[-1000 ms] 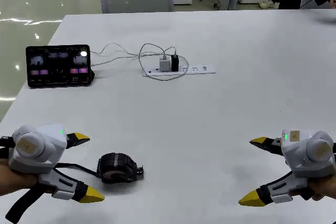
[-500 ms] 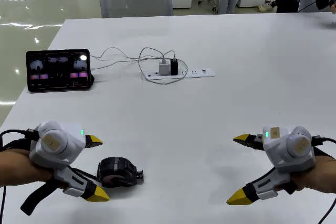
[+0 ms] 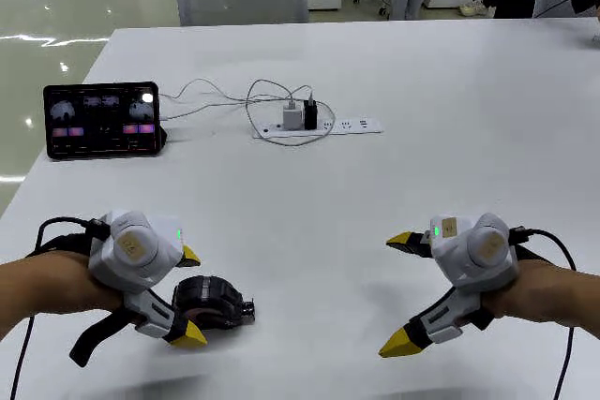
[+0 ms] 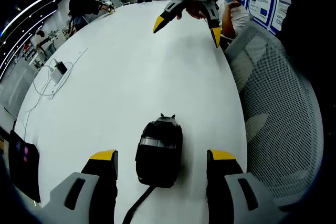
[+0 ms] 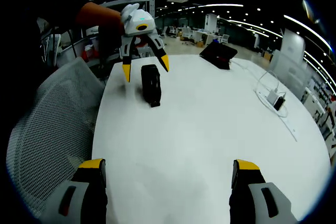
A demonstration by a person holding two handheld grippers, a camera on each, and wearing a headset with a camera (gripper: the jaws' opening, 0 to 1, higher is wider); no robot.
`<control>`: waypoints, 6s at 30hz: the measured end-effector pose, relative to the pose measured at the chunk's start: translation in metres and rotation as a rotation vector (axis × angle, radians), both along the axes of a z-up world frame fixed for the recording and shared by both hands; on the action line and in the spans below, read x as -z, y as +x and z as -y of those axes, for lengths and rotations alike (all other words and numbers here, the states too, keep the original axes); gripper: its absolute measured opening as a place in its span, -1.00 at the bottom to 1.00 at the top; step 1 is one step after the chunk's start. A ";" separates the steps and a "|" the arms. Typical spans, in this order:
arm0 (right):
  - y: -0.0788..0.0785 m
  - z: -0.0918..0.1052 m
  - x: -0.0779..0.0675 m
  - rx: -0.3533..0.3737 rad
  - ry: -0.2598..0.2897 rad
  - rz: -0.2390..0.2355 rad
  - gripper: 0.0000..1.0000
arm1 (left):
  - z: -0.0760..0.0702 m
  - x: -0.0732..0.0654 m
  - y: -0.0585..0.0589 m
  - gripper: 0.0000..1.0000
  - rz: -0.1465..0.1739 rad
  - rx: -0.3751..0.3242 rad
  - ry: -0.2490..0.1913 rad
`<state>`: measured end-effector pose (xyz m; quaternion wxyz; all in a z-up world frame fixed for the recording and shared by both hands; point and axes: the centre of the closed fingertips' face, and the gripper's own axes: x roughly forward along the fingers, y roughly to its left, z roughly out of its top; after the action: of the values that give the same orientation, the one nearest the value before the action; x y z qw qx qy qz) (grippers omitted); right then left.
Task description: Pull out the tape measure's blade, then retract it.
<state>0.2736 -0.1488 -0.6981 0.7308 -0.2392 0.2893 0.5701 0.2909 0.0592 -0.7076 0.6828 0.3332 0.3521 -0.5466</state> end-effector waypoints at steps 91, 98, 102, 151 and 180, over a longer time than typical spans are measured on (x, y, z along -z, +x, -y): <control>0.013 -0.163 0.055 -0.248 -0.076 0.002 -0.48 | 0.005 0.018 0.004 -0.37 -0.002 0.012 0.021; 0.013 -0.170 0.057 -0.256 -0.076 0.016 -0.64 | 0.005 0.018 0.004 -0.37 -0.004 0.011 0.019; 0.012 -0.175 0.057 -0.263 -0.075 0.013 -0.68 | 0.005 0.018 0.004 -0.37 -0.005 0.009 0.016; 0.010 -0.155 0.058 -0.267 -0.115 -0.037 -0.80 | 0.005 0.017 0.003 -0.38 0.002 -0.001 0.005; 0.010 -0.138 0.057 -0.251 -0.137 -0.046 -0.80 | 0.006 0.017 0.003 -0.38 0.001 0.011 0.001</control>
<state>0.2837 -0.0103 -0.7555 0.6287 -0.3098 0.3121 0.6414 0.2937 0.0534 -0.7249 0.6799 0.3358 0.3500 -0.5500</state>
